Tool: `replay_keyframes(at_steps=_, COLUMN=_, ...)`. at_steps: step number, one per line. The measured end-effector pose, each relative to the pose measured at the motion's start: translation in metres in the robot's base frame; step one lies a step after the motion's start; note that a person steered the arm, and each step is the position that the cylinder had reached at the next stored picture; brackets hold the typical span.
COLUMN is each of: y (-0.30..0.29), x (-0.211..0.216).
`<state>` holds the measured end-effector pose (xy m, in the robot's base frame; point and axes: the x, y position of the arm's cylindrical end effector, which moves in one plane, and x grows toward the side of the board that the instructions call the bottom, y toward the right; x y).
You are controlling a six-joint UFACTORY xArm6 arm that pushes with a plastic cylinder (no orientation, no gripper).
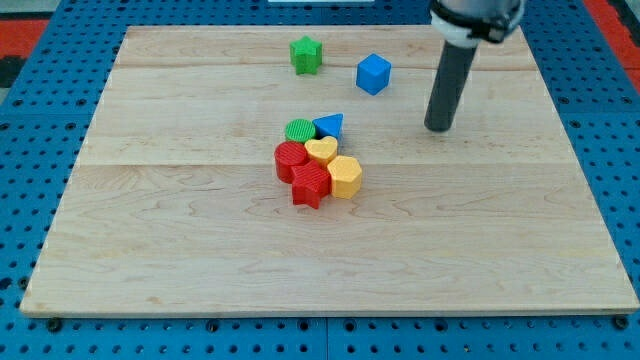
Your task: Push the blue cube diagonally to the yellow hexagon
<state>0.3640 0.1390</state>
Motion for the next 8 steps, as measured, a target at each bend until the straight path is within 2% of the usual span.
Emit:
replay_keyframes(at_steps=1, y=0.0, x=-0.057)
replay_keyframes(at_steps=2, y=-0.023, x=-0.088)
replay_keyframes(at_steps=3, y=-0.055, x=-0.073)
replay_keyframes(at_steps=4, y=-0.069, x=-0.031)
replay_keyframes(at_steps=5, y=-0.069, x=-0.047)
replay_keyframes(at_steps=6, y=-0.071, x=-0.09)
replay_keyframes(at_steps=7, y=-0.11, x=-0.098)
replay_keyframes(at_steps=8, y=-0.143, x=-0.076)
